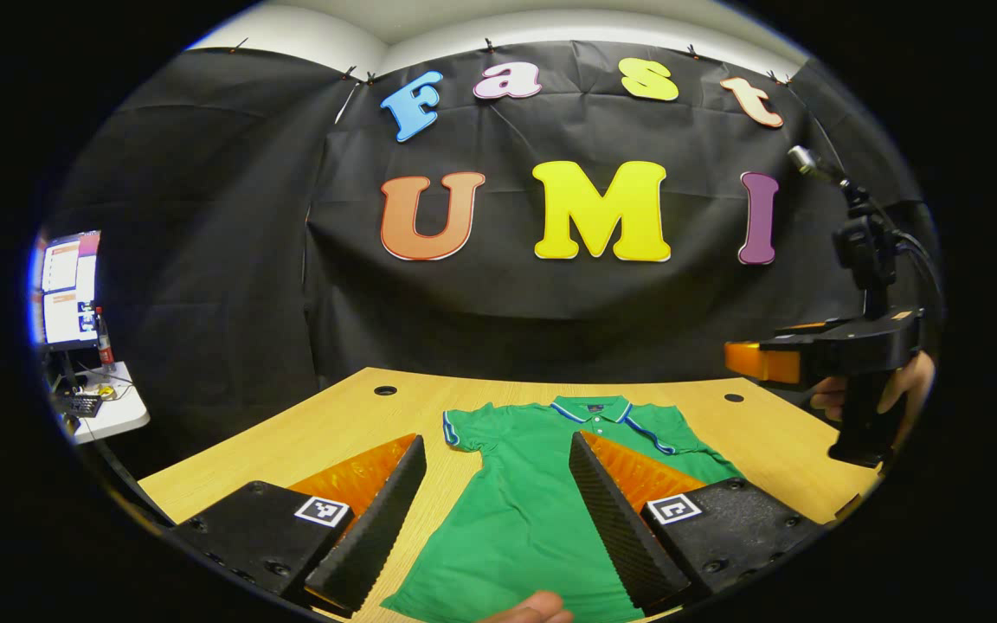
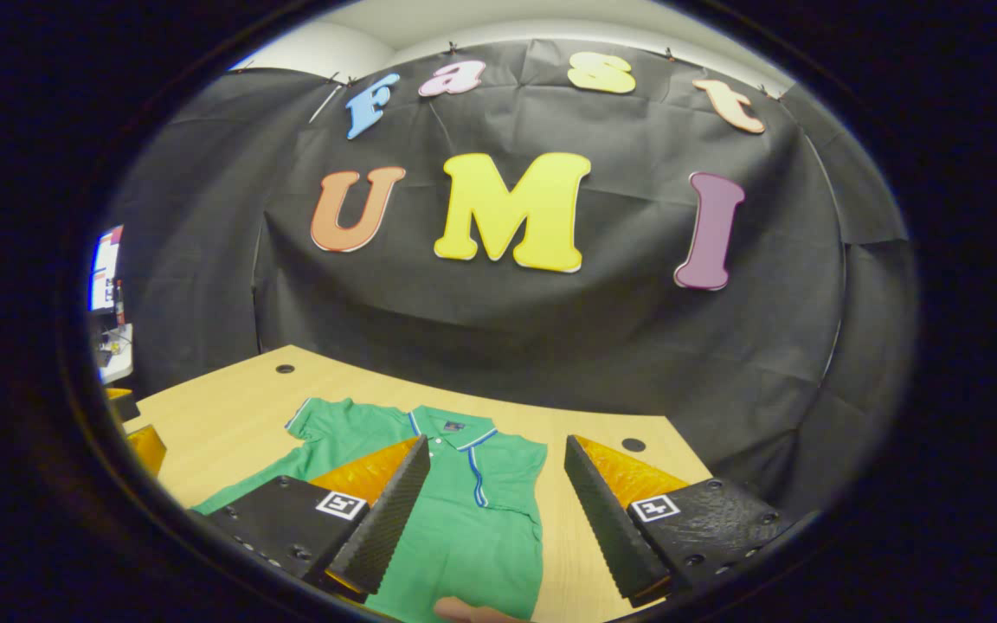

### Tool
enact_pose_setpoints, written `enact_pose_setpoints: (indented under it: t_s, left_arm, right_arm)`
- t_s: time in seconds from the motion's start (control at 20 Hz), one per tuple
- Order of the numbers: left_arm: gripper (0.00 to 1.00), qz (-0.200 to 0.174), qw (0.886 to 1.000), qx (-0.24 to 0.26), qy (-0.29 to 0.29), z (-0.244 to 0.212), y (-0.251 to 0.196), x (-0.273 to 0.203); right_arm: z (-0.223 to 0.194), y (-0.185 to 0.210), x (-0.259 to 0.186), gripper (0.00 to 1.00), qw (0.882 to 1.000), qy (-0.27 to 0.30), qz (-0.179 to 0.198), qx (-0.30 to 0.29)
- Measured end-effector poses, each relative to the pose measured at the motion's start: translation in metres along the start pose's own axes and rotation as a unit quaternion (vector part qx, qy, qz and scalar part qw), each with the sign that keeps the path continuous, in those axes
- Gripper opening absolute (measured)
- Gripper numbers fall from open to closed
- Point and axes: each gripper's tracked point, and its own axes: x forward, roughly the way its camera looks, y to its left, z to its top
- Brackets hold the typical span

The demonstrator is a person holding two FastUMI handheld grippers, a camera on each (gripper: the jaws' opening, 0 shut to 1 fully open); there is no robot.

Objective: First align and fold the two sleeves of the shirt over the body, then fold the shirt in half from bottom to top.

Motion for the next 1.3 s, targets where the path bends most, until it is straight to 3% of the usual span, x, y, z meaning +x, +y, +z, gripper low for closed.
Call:
enact_pose_setpoints:
  t_s: [0.2, 0.3, 0.4, 0.75, 0.95, 1.3]
  left_arm:
    - [1.00, -0.006, 1.000, -0.010, 0.001, -0.010, -0.010, 0.008]
    - [1.00, -0.022, 1.000, -0.019, 0.013, -0.019, -0.026, 0.018]
    - [1.00, -0.014, 1.000, -0.003, 0.022, -0.029, -0.026, 0.024]
    - [1.00, 0.011, 0.999, 0.008, 0.053, -0.055, -0.032, 0.040]
    - [1.00, 0.056, 0.998, 0.011, 0.039, -0.048, -0.015, 0.055]
    - [1.00, 0.084, 0.996, -0.005, 0.010, -0.010, 0.016, 0.146]
  right_arm:
    - [-0.006, 0.016, -0.053, 0.96, 0.998, -0.035, 0.041, 0.014]
    - [-0.016, 0.009, -0.069, 0.95, 0.998, -0.049, 0.037, 0.004]
    - [-0.026, 0.000, -0.079, 0.96, 0.998, -0.058, 0.026, 0.001]
    - [-0.053, -0.025, -0.079, 0.96, 0.995, -0.076, 0.052, 0.034]
    - [-0.053, -0.034, -0.074, 0.95, 0.993, -0.076, 0.065, 0.060]
    - [-0.054, -0.045, -0.071, 0.95, 0.993, -0.084, 0.052, 0.059]
